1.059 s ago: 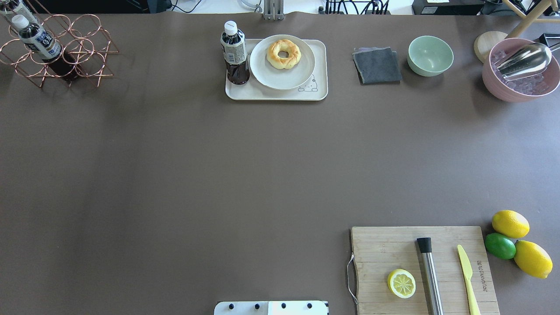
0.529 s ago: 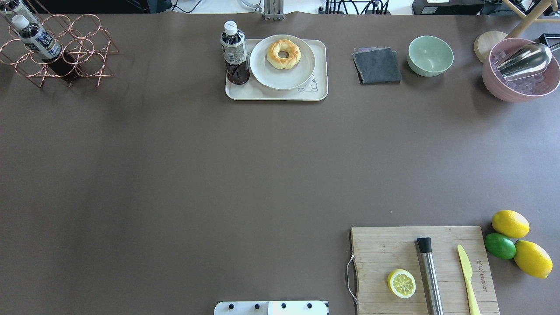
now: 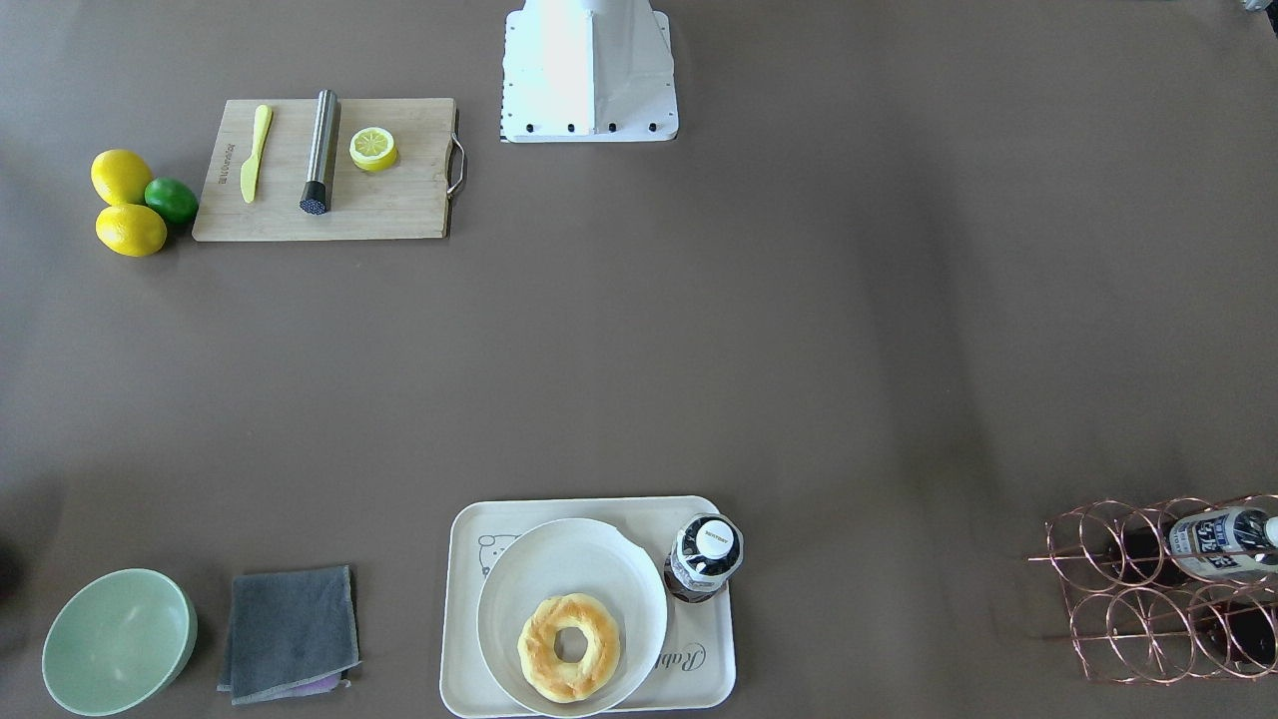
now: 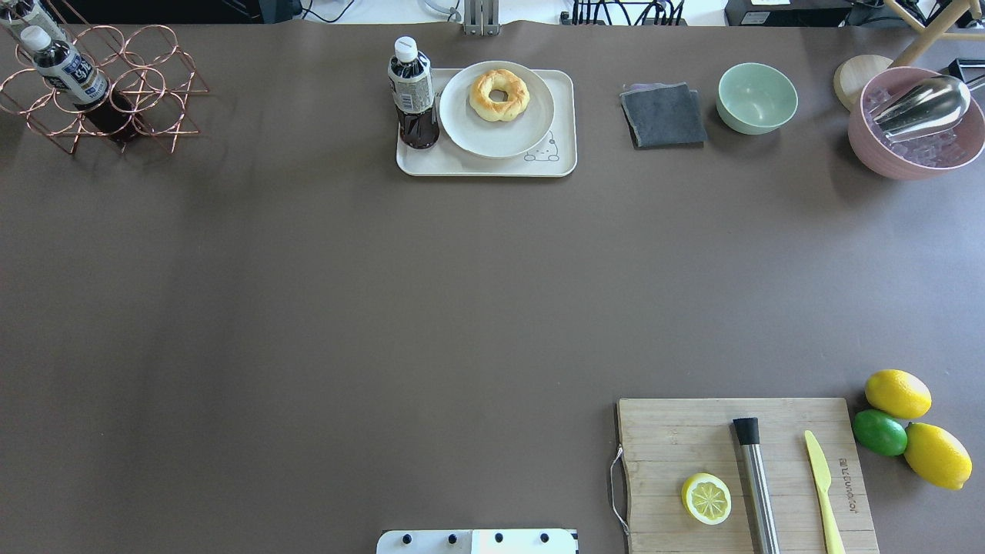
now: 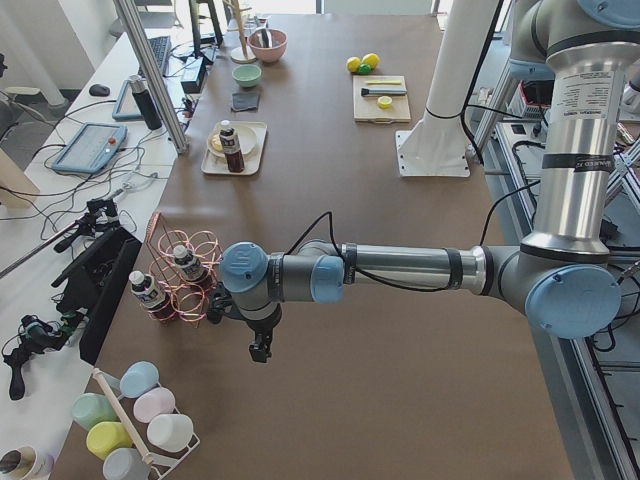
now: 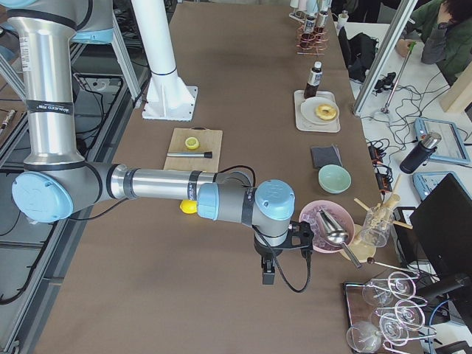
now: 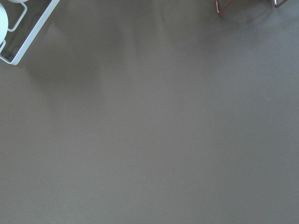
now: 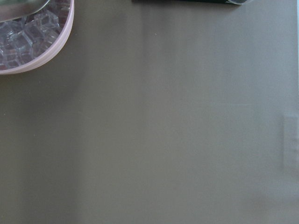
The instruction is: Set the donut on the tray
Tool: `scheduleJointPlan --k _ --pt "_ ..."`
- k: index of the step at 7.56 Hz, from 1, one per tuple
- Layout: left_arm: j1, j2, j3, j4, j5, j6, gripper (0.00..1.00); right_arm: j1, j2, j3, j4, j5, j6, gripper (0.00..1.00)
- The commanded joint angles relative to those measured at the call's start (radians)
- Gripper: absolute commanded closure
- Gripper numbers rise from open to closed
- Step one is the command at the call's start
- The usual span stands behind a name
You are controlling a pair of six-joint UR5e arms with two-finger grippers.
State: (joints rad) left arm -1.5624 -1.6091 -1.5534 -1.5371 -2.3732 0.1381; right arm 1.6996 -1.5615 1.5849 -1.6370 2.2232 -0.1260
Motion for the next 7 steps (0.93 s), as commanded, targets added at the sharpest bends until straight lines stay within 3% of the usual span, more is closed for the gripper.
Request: scheduleJointPlan --k 1,7 --pt "-0.001 0.017 -0.004 -0.001 -0.001 0.002 0.01 0.0 0.0 0.001 0.0 0.001 -0.009 0.0" --pt "-0.004 0.017 -0.014 -0.003 -0.001 0.002 0.01 0.0 -0.002 0.001 -0.001 0.0 -0.011 0.0"
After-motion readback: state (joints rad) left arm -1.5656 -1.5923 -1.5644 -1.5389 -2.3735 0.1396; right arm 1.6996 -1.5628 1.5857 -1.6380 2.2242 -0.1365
